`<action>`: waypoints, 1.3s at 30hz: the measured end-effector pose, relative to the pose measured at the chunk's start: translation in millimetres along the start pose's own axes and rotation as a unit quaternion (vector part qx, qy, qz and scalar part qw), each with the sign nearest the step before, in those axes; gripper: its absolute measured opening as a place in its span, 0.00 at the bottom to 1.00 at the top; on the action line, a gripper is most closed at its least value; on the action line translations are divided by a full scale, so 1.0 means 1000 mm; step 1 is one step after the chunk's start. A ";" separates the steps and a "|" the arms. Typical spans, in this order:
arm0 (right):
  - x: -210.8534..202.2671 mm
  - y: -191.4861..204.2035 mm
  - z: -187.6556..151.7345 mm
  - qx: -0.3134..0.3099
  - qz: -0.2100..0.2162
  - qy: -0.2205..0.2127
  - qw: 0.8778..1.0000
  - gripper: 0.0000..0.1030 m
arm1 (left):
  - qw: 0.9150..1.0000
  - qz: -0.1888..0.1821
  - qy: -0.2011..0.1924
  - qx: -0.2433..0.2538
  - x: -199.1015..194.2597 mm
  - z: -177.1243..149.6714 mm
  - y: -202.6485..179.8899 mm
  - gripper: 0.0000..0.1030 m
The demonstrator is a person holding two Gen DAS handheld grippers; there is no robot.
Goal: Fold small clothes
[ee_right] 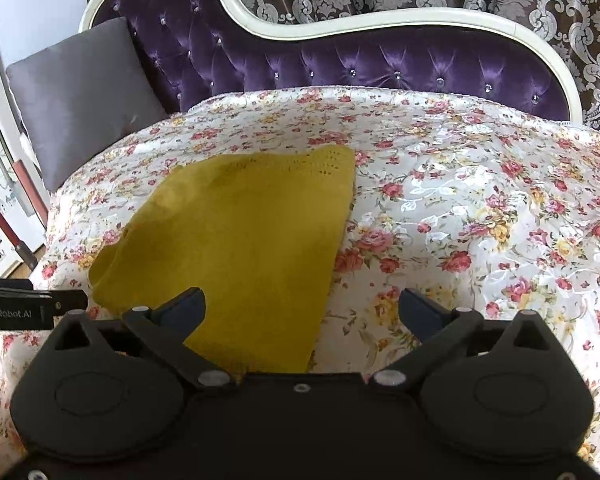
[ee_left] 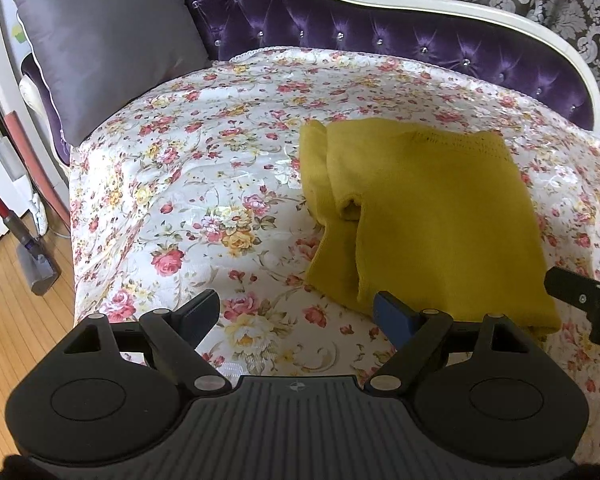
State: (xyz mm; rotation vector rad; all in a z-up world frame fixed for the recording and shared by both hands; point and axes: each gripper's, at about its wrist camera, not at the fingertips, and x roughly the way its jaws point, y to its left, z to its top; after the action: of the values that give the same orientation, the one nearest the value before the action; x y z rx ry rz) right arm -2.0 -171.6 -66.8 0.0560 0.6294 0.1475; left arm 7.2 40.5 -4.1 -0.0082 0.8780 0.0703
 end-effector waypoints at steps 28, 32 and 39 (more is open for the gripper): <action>-0.002 0.006 0.007 -0.016 -0.001 0.000 1.000 1.00 | 1.000 -0.023 0.008 -0.015 0.004 0.004 0.000 0.82; -0.002 0.007 0.007 -0.016 0.001 -0.001 1.000 1.00 | 1.000 -0.020 0.005 -0.010 0.003 0.005 -0.002 0.82; -0.002 0.008 0.007 -0.016 0.001 -0.001 1.000 1.00 | 1.000 -0.019 0.004 -0.006 0.003 0.005 -0.003 0.82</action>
State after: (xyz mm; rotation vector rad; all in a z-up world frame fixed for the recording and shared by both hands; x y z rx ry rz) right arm -0.3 -164.5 -59.4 0.0263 0.6248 0.1585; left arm 13.0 37.7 -3.6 -0.0369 0.8850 0.0395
